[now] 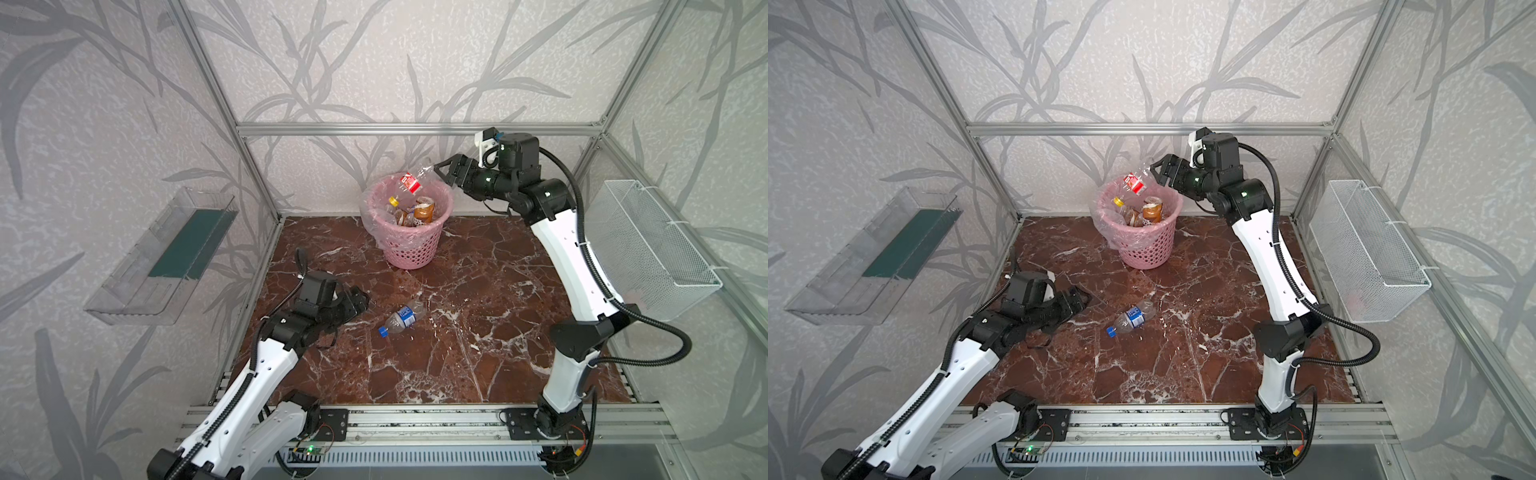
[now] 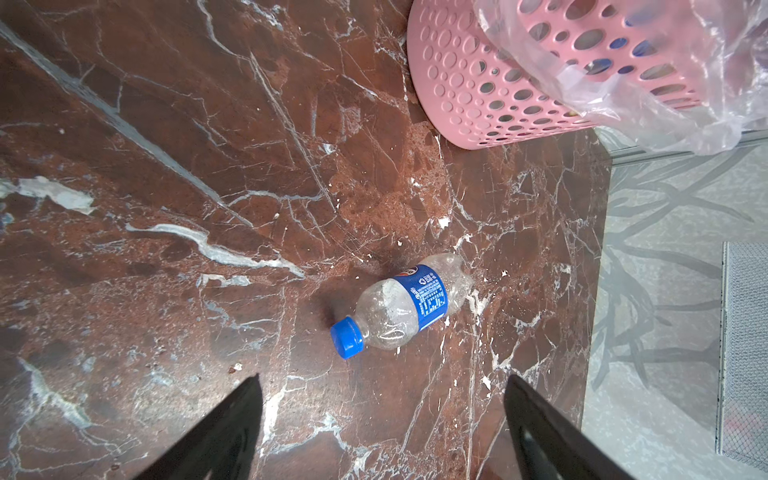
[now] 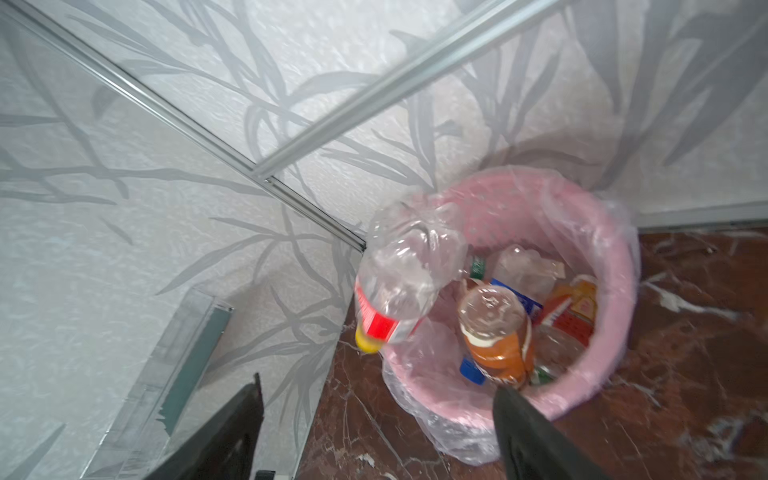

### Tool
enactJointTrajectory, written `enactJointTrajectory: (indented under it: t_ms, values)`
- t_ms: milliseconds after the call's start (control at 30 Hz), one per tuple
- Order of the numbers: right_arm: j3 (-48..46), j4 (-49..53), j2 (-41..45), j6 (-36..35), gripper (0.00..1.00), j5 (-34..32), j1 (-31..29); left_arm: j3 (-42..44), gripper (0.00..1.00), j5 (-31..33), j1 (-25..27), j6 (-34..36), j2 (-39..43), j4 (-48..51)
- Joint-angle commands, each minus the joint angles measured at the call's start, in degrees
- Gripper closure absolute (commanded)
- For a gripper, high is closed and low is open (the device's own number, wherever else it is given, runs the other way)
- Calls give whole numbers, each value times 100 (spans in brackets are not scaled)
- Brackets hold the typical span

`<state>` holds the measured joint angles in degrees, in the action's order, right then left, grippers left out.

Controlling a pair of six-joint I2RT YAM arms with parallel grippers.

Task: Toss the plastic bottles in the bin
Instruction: 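Lift the red-label bottle with the right gripper and drop it into the bin, then bring the right gripper back down beside the blue-label bottle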

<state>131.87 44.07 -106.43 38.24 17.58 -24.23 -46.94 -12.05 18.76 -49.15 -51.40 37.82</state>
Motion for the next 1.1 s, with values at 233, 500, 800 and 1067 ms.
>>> enactJointTrajectory:
  t_ms: [233, 500, 800, 1067]
  values:
    - [-5160, -1026, 3100, -79, 15, -352, -68, 201, 10, -55, -101, 8, 180, 51]
    - [-7302, -1474, 3951, -16, 17, -156, -62, 347, 10, -117, -109, 6, 164, 45]
    - [-8319, -2084, 4137, 236, 20, 196, -64, 436, 10, -634, -97, 177, -81, -230]
    - [-8629, -2298, 4148, 346, 21, 324, -64, 589, 10, -748, -49, 178, -296, -586]
